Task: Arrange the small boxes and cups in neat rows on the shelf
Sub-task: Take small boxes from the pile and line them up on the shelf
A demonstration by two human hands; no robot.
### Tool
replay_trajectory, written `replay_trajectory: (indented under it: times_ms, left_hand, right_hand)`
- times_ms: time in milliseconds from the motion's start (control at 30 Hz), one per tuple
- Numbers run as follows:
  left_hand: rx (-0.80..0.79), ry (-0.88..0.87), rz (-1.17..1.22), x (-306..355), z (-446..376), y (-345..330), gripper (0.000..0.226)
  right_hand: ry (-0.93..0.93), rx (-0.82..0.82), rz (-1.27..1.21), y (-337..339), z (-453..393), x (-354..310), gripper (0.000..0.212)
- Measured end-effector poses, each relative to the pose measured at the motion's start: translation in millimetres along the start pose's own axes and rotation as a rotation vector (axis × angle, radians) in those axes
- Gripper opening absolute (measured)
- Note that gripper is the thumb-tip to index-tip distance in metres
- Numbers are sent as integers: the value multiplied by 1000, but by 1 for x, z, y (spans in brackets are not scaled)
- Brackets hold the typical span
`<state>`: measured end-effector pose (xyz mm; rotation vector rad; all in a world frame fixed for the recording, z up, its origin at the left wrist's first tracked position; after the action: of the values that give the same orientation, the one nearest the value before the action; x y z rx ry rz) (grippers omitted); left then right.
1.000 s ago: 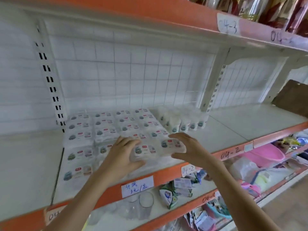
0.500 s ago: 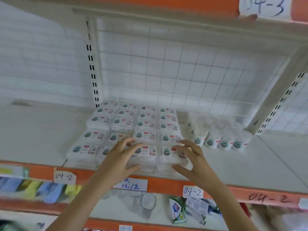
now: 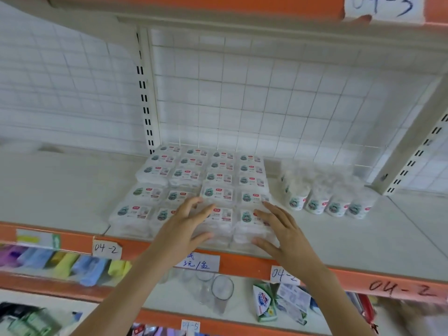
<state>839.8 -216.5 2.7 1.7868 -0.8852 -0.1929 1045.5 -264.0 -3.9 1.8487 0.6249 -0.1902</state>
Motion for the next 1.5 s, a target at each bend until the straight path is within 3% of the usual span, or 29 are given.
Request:
replay_trajectory:
  times_ms: [233,400,600,700,867,1000,1133,1300,1433,1500]
  left_hand:
    - [-50,-20,-40,7,-1,2,64]
    - [-125,-36,-72,13,-8,6,66]
    - [-191,-26,-110,16,-11,10,83]
    - [-114,1,-139,15,-4,27,70]
    - [166,112,-176,5,50,61,49]
    - [70,243,-193,-12,116,49,32]
    - [-29,485,-247,-30,191,44,36]
    - [-48,781,-338,-49,276,68,29]
    - [33,1001,-302,-70,334,96,42]
    - [85,1049,-308,-82,358,110,33]
  right_hand:
    - [-88,-46,-26,2,2,-4,61]
    - [-112,-5,-18,10,-2,-11,65]
    - [-136,-43,23,15,-7,-22,79]
    - [-41,52,54,32,-8,-43,69]
    - [170,112,-74,16,11,-101,39]
    - [297,-37,-199,-41,32,-140,29]
    - [353,-312,-238,-111,42,-162,35]
    - [494,-560,-342,-171,52,-218,65]
    - [596,-667,-378,-209,53,-269,69]
    - [618,-692,-387,-228,49,-289,67]
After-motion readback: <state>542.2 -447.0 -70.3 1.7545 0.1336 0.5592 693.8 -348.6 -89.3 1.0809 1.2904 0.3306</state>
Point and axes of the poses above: each hand's wrist, its own z-axis away from the middle knuckle, its own y-axis out of the back of the hand, x = y × z, the point moved 8 cm from there along -z, towards the middle knuckle, and after that the axes turned 5 degrees about -z, right-handed, at the moved point
